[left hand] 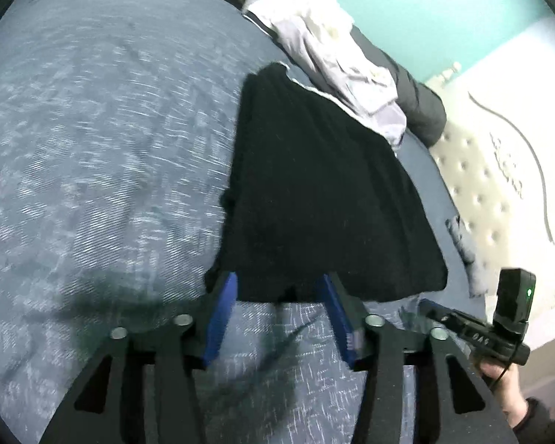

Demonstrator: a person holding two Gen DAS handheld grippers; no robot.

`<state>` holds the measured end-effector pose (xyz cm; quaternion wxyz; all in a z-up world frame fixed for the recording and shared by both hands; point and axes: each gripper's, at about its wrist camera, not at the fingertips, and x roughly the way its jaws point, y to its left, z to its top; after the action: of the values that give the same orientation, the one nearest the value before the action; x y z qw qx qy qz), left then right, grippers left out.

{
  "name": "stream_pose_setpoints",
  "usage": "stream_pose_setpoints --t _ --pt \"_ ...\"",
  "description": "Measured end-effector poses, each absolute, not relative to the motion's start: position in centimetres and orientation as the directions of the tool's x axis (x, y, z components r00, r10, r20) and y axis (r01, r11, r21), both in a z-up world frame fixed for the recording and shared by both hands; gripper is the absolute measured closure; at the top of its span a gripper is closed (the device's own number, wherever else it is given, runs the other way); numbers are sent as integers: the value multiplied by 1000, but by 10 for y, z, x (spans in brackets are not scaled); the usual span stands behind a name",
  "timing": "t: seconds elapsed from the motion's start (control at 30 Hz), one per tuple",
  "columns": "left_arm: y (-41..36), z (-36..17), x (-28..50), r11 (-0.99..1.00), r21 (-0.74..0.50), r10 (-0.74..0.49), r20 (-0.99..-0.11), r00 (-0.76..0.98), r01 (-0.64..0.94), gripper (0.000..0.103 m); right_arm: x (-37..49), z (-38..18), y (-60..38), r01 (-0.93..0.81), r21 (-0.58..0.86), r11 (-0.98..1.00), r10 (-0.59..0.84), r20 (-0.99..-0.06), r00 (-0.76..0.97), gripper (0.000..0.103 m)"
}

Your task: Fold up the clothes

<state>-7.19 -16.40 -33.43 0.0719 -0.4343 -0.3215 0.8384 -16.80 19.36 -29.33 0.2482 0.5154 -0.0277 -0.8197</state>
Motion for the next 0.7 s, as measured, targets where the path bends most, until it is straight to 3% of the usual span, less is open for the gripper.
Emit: stream_pose_setpoints --t 0.13,0.37,0.5,0.7 --pt "-176 -338 -58 -701 -688 454 -636 -624 191 38 -166 -297 219 390 308 -868 -459 -798 -391 90" --pt "-162 -356 -67 -713 -654 410 -681 -607 252 38 -171 -302 243 344 371 -862 -495 -759 -423 90" --pt "-159 -362 -70 -703 -655 378 -675 -634 277 38 -179 -307 251 318 439 -840 -541 -720 -436 79" --pt "-161 -365 -79 -655 -692 364 -642 -675 305 35 -180 -307 270 305 488 -818 -576 -681 -453 77"
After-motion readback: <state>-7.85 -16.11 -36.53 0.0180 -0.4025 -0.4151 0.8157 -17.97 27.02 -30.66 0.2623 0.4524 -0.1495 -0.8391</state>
